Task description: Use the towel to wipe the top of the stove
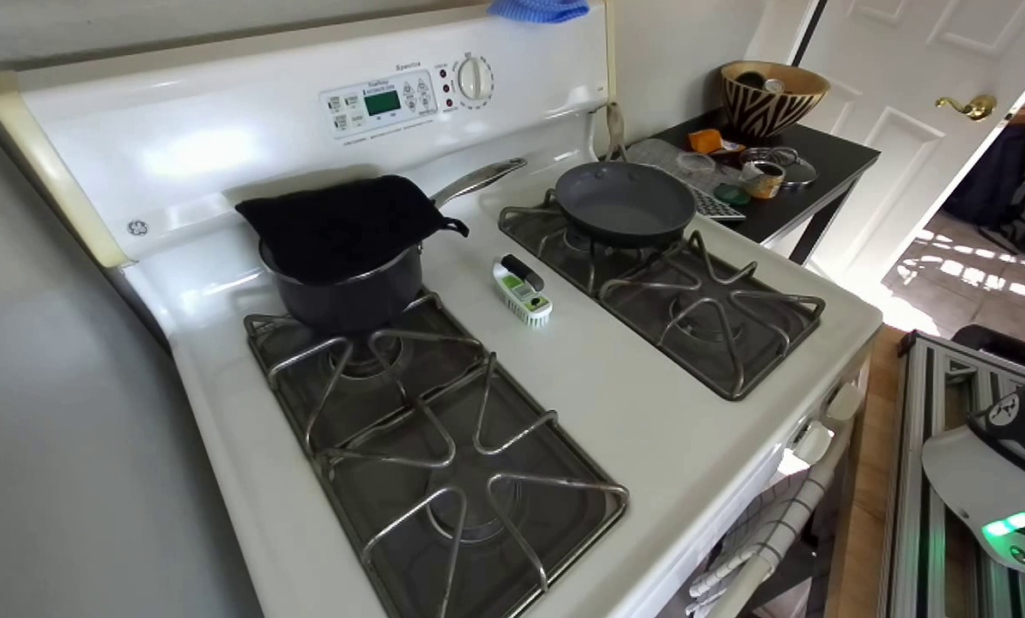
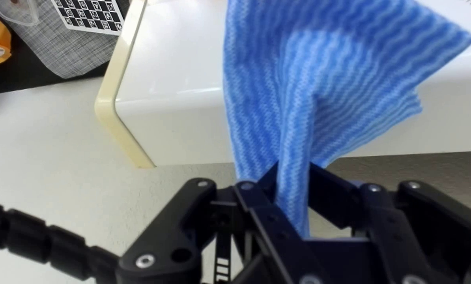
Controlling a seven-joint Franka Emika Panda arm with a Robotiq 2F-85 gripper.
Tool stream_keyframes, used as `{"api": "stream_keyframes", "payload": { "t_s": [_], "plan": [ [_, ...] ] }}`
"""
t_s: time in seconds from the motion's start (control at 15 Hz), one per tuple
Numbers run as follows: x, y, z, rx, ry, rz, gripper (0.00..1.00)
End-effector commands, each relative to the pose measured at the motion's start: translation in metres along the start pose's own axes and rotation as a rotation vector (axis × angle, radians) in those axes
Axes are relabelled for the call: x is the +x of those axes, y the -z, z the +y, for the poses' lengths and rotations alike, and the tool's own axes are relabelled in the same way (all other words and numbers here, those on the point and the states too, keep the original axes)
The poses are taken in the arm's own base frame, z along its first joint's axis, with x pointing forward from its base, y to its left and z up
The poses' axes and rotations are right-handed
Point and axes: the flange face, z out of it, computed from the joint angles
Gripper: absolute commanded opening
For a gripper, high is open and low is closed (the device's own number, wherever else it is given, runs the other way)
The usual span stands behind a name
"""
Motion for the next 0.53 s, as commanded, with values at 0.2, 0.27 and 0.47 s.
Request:
{"api": "stream_keyframes", "payload": {
  "t_s": [0.2, 0.27, 0.47],
  "plan": [
    [0.009, -0.013, 0.000, 0.016, -0.015, -0.029, 0.00],
    [0.010, -0.015, 0.001, 0.015, -0.020, -0.029, 0.00],
    [0.012, -0.020, 0.003, 0.012, -0.031, -0.030, 0.01]
  ]
}}
